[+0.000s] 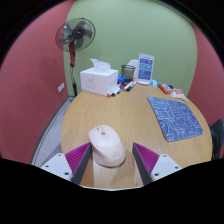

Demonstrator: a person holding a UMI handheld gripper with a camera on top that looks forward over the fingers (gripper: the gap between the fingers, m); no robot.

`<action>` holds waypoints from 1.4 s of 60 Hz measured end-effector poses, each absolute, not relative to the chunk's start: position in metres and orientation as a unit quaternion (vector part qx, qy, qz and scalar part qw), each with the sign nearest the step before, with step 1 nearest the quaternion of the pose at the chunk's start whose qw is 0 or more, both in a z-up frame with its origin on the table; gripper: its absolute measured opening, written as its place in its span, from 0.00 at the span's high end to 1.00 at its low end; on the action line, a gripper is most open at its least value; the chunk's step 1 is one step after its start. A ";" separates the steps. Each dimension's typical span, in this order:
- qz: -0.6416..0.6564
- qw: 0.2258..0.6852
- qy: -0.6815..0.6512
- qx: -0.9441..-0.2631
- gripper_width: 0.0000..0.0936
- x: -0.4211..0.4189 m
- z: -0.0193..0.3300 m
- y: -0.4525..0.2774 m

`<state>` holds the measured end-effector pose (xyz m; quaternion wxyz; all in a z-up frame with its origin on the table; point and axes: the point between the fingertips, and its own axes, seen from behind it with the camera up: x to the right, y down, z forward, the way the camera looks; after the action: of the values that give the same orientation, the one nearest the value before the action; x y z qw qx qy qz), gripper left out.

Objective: Arrange mouse

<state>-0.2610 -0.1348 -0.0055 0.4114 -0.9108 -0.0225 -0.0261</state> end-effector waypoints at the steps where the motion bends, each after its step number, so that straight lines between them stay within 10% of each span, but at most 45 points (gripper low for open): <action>1: -0.026 0.412 -0.022 -0.911 0.11 -0.258 -0.006 -0.130; 31: 0.034 0.418 -0.052 -0.906 0.58 -0.272 0.003 -0.081; 54: 0.111 0.592 -0.029 -0.798 0.58 -0.147 0.251 0.014; 84: -0.002 0.420 0.012 -0.907 0.44 0.062 0.001 0.025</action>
<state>0.0619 0.0249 0.0008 0.4201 -0.9074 0.0119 -0.0018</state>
